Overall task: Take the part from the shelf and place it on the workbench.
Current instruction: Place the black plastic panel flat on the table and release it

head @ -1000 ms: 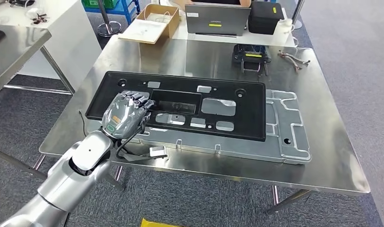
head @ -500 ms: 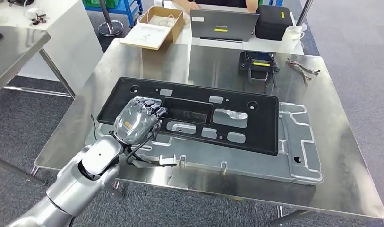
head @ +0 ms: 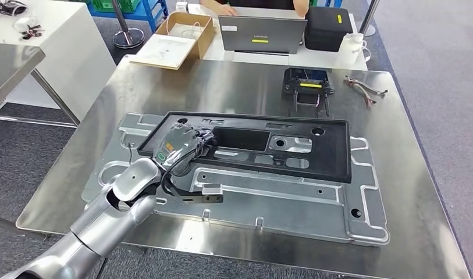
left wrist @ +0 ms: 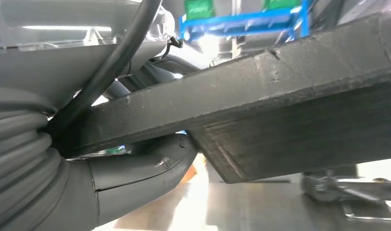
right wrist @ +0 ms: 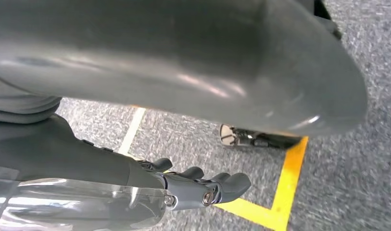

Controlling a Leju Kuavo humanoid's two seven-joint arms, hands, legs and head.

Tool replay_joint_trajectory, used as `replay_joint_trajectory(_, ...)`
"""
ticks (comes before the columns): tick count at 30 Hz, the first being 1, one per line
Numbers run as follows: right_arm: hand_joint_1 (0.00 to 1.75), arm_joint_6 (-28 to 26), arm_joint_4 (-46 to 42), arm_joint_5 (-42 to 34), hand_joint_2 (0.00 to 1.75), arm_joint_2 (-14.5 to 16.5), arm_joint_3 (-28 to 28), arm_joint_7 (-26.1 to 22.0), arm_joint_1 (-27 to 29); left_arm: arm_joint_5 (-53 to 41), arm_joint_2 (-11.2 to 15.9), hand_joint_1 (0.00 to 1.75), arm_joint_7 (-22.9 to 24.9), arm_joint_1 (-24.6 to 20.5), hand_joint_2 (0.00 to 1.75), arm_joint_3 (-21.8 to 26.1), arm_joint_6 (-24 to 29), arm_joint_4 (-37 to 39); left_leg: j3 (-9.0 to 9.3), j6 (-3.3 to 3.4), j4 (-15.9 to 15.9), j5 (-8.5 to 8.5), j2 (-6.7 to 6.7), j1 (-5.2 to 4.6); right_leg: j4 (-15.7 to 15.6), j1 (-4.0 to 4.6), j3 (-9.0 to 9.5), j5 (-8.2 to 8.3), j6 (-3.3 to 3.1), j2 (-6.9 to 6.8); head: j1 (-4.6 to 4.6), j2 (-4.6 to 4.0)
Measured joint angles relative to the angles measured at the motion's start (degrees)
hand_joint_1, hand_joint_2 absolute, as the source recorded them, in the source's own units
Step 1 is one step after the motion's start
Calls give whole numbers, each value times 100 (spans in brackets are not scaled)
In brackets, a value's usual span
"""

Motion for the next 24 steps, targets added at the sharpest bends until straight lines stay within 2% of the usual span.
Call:
replay_joint_trajectory(1, 0, 0, -1, -7, 0, 8, -1, 3, -4, -6, -38, 44, 46, -44, 175, 7, -49, 95, 38, 43, -146, 64, 2, -23, -3, -6, -1, -11, 17, 0, 1, 0)
replay_joint_trajectory(2, 0, 0, -1, -13, 0, 19, -1, 7, -14, -15, -72, 0, 90, -82, 175, 19, -91, 183, 61, 55, -195, 51, 0, -34, -14, -10, 1, -15, 42, 1, 3, 0)
replay_joint_trajectory(6, 0, 1, -3, -22, 0, 33, 0, 19, -22, 11, -169, 0, 134, -189, 175, 65, -149, 499, 125, -81, -343, 157, -17, -24, -82, -20, 32, -11, 77, -4, 2, 0)
replay_joint_trajectory(16, 0, 1, -3, -25, 0, 24, -1, 5, -21, 105, -250, 0, 140, -288, 175, 156, -250, 878, 121, -48, -325, 130, -21, -29, -124, -23, 60, -6, 105, -4, 3, 0)
replay_joint_trajectory(20, 0, 5, -3, -26, 0, 20, -1, 2, -20, 106, -253, 0, 147, -304, 0, 164, -276, 941, 121, -41, -322, 133, -20, -29, -127, -26, 60, 2, 122, -5, 3, 0)
replay_joint_trajectory(24, 0, 11, -3, -31, 0, 19, -1, -17, -17, 115, -255, 0, 180, -347, 0, 166, -514, 1000, 122, -37, -322, 137, -20, -25, -126, -37, 60, 4, 126, -5, 3, 0)
